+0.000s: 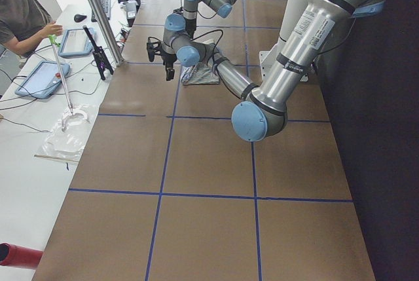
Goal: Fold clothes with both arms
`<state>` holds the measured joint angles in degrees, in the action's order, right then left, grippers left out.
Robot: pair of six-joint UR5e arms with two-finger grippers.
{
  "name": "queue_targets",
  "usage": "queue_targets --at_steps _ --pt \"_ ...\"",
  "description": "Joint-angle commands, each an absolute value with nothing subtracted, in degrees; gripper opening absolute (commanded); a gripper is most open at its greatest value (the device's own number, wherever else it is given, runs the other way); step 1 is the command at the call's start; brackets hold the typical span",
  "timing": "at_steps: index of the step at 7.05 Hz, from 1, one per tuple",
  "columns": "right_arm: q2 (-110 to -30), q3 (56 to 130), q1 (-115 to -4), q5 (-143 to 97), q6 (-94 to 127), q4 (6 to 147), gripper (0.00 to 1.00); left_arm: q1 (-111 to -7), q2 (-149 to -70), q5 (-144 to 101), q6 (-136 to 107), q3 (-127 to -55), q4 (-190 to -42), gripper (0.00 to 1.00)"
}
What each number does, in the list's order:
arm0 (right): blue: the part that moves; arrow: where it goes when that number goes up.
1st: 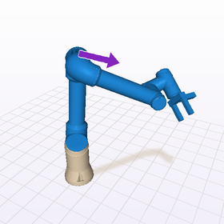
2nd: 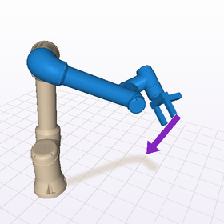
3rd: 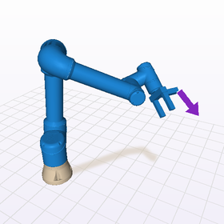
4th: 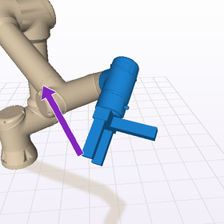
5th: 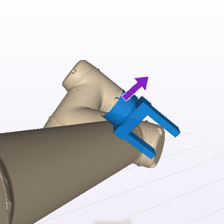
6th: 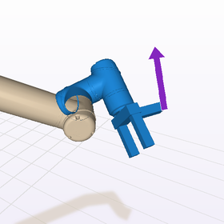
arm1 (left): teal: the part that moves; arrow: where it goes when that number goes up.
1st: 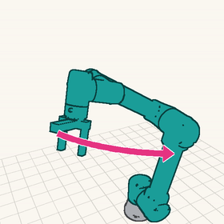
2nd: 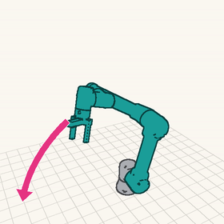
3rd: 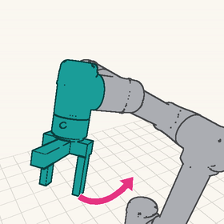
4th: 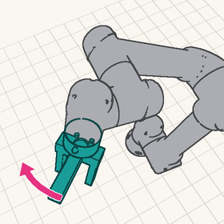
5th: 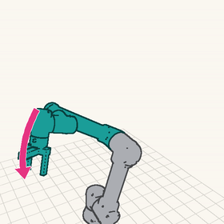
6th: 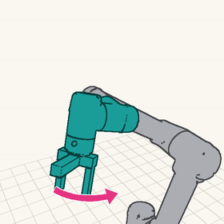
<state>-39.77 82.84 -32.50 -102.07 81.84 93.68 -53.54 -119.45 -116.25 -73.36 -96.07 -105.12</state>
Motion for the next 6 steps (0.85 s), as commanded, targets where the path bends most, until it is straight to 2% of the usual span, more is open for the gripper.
queue_targets --at_steps 1,3,6 --pt "-38.94 81.31 -26.12 -94.16 77.62 96.94 1.00 -53.70 -118.56 -116.37 -72.33 -96.42 -105.12 1.00" --pt "-36.23 76.75 -26.01 -92.73 74.38 96.94 1.00 -53.70 -118.48 -116.37 -72.42 -96.42 -105.12 1.00" --pt "-36.30 72.79 -29.69 -91.23 66.29 96.59 1.00 -53.70 -118.48 -116.37 -72.60 -96.50 -105.21 1.00"
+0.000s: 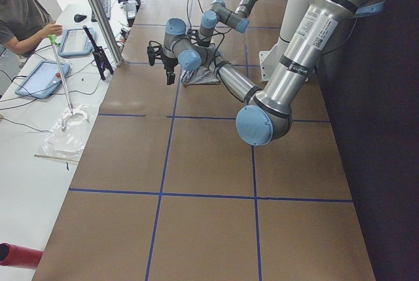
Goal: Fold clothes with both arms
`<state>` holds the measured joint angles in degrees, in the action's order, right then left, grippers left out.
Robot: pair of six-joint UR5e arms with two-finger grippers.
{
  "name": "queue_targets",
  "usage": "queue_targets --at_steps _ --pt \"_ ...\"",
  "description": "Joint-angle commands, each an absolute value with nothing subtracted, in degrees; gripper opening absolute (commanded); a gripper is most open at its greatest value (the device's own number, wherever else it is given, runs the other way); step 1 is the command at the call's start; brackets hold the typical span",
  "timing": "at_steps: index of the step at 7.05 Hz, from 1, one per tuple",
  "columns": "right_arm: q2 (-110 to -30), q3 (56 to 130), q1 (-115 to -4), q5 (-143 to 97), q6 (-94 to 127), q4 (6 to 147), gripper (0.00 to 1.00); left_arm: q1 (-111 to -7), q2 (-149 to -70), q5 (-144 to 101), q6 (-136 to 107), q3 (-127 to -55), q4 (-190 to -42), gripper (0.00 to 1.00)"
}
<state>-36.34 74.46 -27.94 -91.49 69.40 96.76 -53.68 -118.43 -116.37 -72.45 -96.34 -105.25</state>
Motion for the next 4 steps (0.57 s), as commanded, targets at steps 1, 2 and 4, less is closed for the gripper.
queue_targets --at_steps 1,2,4 --pt "-36.30 72.08 -32.58 -91.40 62.18 96.50 1.00 -53.61 -118.39 -116.37 -72.60 -96.42 -105.12 1.00" --pt "-36.39 69.98 -35.83 -91.41 56.74 96.42 1.00 -53.61 -118.48 -116.37 -72.95 -96.50 -105.12 1.00" --pt "-36.74 66.20 -43.12 -91.58 44.45 96.33 1.00 -53.53 -118.48 -116.37 -73.21 -97.38 -105.03 1.00"
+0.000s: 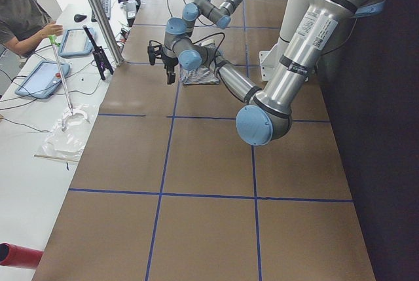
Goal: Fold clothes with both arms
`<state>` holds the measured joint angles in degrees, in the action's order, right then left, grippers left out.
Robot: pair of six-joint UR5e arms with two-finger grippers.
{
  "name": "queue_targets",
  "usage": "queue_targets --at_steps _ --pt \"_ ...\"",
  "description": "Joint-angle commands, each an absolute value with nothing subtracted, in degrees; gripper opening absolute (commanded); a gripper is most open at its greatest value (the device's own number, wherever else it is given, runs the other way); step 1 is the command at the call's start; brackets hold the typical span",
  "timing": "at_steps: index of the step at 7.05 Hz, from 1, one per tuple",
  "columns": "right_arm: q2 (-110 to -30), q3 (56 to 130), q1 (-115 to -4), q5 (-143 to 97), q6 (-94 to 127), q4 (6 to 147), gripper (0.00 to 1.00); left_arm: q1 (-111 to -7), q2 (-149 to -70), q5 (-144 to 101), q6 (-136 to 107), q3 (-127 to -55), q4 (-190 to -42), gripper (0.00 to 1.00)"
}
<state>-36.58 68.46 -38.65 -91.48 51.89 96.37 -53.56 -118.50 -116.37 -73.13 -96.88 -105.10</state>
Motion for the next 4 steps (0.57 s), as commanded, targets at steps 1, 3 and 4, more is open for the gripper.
queue_targets --at_steps 1,3,4 --pt "-36.83 65.66 -46.03 -91.93 39.34 96.24 1.00 -53.53 -118.48 -116.37 -73.13 -97.30 -105.03 1.00" --pt "-36.83 65.74 -47.89 -95.07 37.36 95.11 1.00 -53.61 -118.56 -116.37 -72.51 -97.29 -104.94 1.00" --pt "-39.18 66.79 -49.99 -101.28 36.31 90.83 1.00 -54.22 -118.48 -116.37 -71.47 -97.29 -105.03 1.00"
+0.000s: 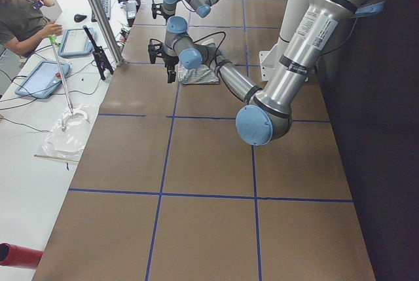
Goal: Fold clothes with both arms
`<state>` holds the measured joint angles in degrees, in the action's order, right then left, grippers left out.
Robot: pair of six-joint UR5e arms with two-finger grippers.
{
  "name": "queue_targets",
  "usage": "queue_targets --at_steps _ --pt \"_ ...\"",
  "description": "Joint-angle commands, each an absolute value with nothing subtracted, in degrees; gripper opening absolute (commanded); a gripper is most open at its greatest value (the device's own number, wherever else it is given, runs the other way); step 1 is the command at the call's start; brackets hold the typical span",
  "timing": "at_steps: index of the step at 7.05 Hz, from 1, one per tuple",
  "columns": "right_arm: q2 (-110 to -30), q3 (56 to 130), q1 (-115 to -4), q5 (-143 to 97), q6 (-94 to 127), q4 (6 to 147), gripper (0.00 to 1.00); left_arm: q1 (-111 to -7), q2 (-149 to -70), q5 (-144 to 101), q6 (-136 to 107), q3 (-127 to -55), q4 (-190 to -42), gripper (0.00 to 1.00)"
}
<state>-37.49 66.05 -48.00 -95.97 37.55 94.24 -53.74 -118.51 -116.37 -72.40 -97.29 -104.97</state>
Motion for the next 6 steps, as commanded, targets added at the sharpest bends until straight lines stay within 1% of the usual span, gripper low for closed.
queue_targets --at_steps 1,3,4,5,6 --pt "-44.42 71.67 -54.36 -109.08 35.08 90.01 1.00 -55.88 -117.26 -116.37 -66.15 -97.73 -104.86 1.00" --pt "-56.88 81.26 -65.34 -119.66 21.60 90.09 1.00 -63.15 -110.77 -118.98 -49.92 -100.45 -104.16 1.00" --pt "-64.35 84.34 -70.96 -125.45 13.35 89.83 1.00 -68.50 -106.57 -121.96 -40.52 -100.72 -104.15 1.00" --pt "-71.65 86.55 -77.45 -130.64 4.92 90.00 1.00 -73.95 -102.09 -123.73 -28.95 -100.64 -104.06 1.00" --pt "-78.24 86.40 -84.04 -134.52 -5.35 90.17 1.00 -79.22 -98.39 -124.79 -18.91 -100.63 -102.67 1.00"
